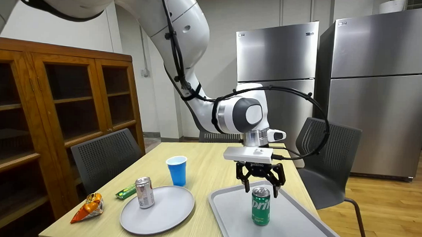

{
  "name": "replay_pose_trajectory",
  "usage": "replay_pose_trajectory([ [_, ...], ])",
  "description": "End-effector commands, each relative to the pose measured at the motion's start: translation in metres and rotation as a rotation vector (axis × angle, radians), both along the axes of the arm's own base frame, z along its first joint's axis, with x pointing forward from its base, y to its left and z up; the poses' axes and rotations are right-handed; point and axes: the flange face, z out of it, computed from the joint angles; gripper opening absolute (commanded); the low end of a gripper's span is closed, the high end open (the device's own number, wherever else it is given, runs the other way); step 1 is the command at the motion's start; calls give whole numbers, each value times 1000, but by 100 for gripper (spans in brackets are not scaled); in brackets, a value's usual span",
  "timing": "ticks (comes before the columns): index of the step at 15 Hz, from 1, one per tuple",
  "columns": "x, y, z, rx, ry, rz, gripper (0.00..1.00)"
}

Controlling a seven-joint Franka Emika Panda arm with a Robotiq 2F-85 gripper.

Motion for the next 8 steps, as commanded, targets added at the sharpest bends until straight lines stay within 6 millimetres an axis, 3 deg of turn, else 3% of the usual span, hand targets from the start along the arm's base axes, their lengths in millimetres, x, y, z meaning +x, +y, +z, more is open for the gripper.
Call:
replay_pose_trajectory([
  [1, 7, -2, -2, 27, 7, -10, 100],
  [8, 6, -8, -11, 30, 17, -18, 100],
])
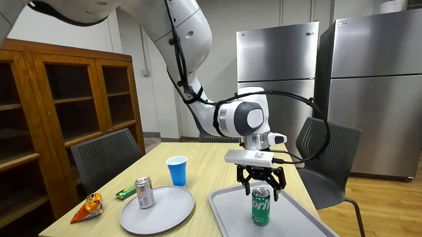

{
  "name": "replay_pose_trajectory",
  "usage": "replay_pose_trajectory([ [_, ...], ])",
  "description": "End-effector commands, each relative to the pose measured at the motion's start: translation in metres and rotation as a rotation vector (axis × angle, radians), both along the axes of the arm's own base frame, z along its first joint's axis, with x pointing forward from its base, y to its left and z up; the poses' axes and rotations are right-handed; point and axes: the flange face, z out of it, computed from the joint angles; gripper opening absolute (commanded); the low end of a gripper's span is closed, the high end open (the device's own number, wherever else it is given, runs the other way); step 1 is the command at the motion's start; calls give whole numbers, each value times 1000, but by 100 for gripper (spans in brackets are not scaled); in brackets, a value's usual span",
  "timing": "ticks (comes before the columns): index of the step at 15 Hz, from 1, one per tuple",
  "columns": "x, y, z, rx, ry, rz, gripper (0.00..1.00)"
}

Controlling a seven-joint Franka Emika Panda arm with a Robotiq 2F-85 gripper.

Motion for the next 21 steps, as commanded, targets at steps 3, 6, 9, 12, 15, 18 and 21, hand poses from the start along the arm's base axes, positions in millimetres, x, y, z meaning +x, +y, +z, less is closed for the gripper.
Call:
replay_pose_trajectory([
  [3, 3, -7, -4, 22, 13, -12, 100],
  [6, 3, -9, -7, 16, 15, -17, 74],
  [9, 2, -9, -8, 20, 20, -18, 49],
  [12, 1, -7, -8, 23, 20, -15, 39],
  [15, 0, -6, -3, 32, 15, -12, 39],
  [18, -5, 1, 18, 34, -23, 32, 39],
  [21, -8, 12, 41, 30, -43, 85, 39],
])
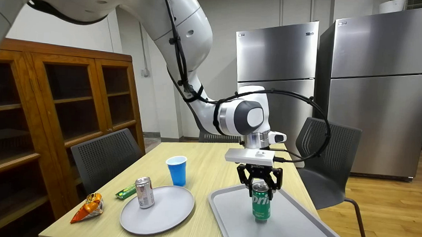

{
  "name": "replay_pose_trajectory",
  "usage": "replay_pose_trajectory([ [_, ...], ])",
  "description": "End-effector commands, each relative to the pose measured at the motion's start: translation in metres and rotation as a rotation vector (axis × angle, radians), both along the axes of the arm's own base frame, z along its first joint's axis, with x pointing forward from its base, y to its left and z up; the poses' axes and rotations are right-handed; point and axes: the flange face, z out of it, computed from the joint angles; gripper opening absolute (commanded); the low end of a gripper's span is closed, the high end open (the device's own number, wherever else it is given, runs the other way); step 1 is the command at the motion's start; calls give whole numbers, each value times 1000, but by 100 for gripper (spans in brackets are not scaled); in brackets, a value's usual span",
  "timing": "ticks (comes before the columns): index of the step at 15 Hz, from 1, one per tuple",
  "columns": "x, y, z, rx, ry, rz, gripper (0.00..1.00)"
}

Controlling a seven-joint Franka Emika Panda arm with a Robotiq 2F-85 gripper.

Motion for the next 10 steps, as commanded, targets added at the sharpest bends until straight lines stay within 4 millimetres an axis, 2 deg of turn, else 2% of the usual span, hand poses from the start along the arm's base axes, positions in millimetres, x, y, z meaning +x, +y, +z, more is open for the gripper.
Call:
replay_pose_trajectory([
  [1, -11, 16, 44, 14, -33, 73, 39],
  [6, -21, 48, 74, 32, -54, 160, 39],
  [10, -31, 83, 85, 56, -63, 227, 39],
])
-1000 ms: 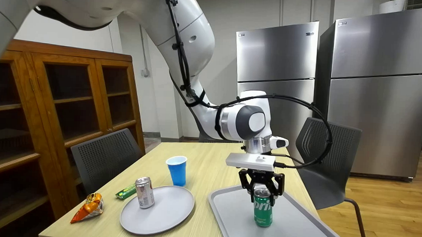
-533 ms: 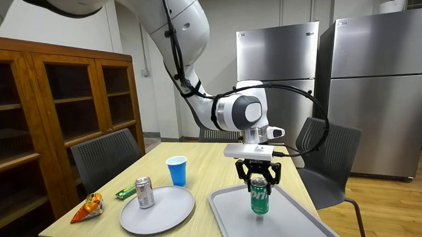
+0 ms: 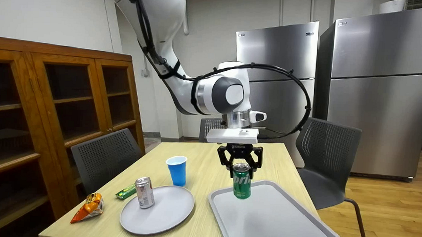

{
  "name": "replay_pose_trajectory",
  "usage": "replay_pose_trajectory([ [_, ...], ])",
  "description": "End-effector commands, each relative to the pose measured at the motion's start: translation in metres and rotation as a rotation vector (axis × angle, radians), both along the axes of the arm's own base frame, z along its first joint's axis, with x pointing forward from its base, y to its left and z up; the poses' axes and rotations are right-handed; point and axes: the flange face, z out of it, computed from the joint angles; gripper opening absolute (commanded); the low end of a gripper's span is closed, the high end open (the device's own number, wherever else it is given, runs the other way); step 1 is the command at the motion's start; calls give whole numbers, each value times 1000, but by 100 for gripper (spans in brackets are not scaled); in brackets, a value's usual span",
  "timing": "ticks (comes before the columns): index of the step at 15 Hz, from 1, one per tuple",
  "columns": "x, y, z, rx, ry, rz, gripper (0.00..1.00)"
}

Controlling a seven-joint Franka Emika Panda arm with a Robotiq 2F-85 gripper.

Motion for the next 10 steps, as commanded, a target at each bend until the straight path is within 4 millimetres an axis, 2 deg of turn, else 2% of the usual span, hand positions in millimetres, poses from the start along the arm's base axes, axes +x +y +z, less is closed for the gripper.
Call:
replay_pose_trajectory([
  [1, -19, 38, 20, 29, -1, 77, 39],
  [10, -34, 127, 17, 50, 16, 276, 39],
])
